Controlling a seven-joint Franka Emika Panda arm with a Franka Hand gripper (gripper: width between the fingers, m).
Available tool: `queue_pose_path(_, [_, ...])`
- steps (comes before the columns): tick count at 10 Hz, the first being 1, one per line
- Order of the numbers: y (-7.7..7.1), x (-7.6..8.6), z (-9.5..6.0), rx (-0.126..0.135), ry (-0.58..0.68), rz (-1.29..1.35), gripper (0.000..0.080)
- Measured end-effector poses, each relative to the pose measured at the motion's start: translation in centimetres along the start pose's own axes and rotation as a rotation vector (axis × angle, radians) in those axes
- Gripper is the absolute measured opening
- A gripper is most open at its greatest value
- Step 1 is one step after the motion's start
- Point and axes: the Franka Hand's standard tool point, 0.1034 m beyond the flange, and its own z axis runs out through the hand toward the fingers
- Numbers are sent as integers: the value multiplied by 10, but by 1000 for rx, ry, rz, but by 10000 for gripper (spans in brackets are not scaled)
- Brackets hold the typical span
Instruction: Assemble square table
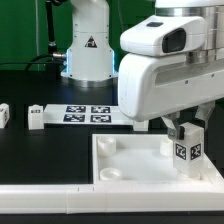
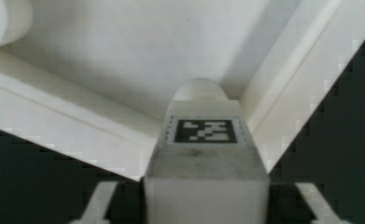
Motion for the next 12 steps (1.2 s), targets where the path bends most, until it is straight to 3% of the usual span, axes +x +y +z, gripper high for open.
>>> queue_pose_path(4, [-2,2,1,7,39,456,285])
queue_pose_path(9, [-3,-1,2,36,46,1093,285])
queue_pose_path(12, [-4,0,1,42,37,1299,285])
